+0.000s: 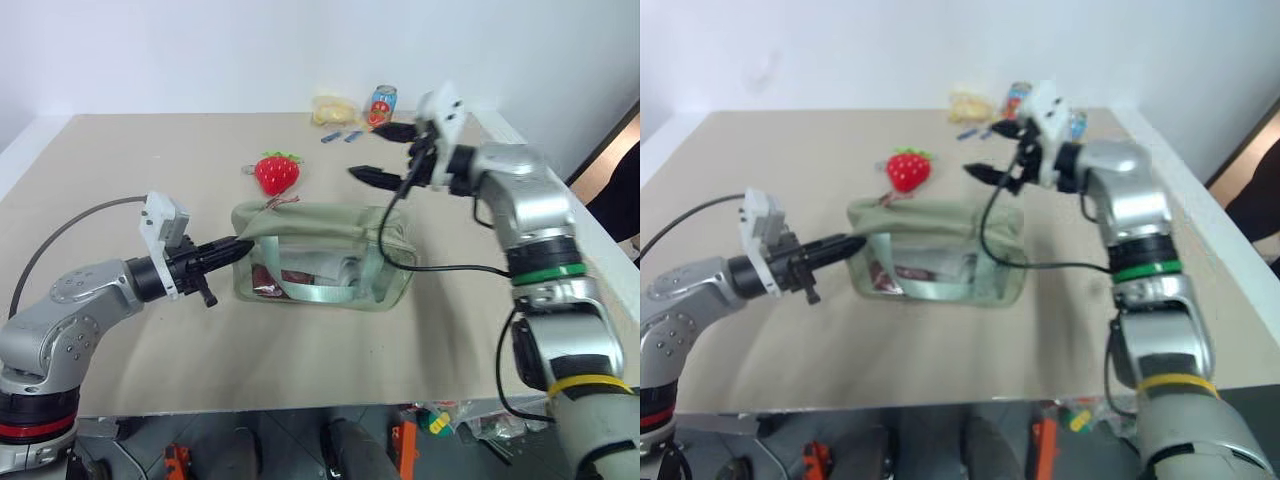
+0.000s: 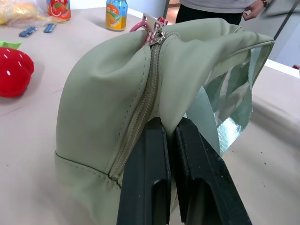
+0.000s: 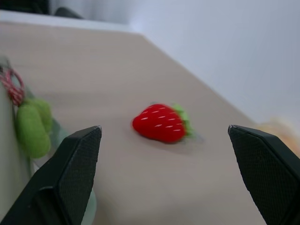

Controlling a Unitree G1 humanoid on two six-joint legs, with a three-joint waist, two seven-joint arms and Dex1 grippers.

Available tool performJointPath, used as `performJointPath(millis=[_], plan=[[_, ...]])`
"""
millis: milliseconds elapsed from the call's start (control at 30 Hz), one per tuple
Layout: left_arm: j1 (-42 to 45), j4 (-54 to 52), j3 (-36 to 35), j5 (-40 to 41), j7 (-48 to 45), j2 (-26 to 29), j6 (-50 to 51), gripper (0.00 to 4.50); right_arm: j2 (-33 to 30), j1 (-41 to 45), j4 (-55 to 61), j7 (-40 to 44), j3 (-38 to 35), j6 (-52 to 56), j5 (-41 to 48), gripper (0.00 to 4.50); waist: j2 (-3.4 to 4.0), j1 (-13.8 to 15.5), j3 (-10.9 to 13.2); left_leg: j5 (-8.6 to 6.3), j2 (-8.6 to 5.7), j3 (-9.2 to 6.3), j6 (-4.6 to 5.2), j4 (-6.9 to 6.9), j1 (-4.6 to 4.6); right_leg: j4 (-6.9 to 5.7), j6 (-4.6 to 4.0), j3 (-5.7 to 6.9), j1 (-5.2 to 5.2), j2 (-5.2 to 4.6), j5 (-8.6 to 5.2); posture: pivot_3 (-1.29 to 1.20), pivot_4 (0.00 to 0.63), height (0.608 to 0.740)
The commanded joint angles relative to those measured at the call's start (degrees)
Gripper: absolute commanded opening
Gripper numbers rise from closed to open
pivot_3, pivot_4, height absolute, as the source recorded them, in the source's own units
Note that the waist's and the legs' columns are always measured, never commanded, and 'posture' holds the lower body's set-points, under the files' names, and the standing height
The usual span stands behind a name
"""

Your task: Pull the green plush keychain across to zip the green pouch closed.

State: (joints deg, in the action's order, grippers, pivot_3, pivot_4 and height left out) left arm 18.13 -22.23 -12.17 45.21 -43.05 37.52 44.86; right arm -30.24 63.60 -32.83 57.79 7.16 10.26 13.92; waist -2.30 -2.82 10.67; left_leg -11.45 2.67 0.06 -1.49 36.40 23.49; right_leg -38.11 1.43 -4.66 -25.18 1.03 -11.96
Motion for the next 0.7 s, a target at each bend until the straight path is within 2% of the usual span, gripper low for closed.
performJointPath(millis=[33, 133, 267, 467, 700], plan=[[-0.8, -1.8, 1.1, 0.6, 0.0, 0.4, 0.7, 0.00, 2.3, 4.6, -5.3, 4.3, 0.3, -7.0, -2.1, 4.48, 0.01, 0.1, 0.0, -0.02, -0.01, -0.02, -0.02, 0.00, 0.05, 0.00, 0.02, 0.04, -0.02, -0.03, -0.05, 0.00, 0.150, 0.740], [-0.9, -2.1, 1.4, 0.0, 0.1, 0.6, 0.2, 0.00, 3.4, 4.3, -5.1, 10.0, 1.1, -7.8, -1.7, 4.48, 0.01, 0.2, 0.0, -0.10, -0.04, -0.06, -0.06, -0.01, 0.10, 0.03, -0.01, 0.11, 0.00, -0.11, -0.12, 0.00, 0.150, 0.740], [0.9, -0.8, 1.8, -1.0, 0.6, 0.1, -0.6, 0.00, 3.4, 2.2, 0.8, 17.7, 2.2, -3.0, 0.5, 4.48, 0.01, 0.2, 0.0, -0.11, -0.11, -0.09, -0.07, 0.01, 0.11, 0.04, 0.02, 0.15, 0.02, -0.20, -0.14, 0.00, 0.150, 0.740], [3.2, -0.1, 2.9, -1.5, 0.9, -0.5, -1.1, 0.00, 4.4, -1.6, 5.4, 18.8, 3.4, -0.9, -0.5, 4.48, 0.01, 0.2, 0.0, -0.07, -0.10, -0.22, -0.11, 0.05, 0.02, -0.01, 0.03, 0.30, 0.10, -0.18, -0.13, 0.00, 0.150, 0.740], [4.2, 0.1, 3.6, -1.9, 1.3, -0.9, -1.3, 0.00, 5.9, -3.3, 4.8, 17.9, 4.8, -0.3, -2.2, 4.48, 0.01, 0.2, 0.0, -0.07, -0.10, -0.26, -0.12, 0.06, -0.02, 0.00, 0.03, 0.34, 0.17, -0.18, -0.13, 0.00, 0.150, 0.740]])
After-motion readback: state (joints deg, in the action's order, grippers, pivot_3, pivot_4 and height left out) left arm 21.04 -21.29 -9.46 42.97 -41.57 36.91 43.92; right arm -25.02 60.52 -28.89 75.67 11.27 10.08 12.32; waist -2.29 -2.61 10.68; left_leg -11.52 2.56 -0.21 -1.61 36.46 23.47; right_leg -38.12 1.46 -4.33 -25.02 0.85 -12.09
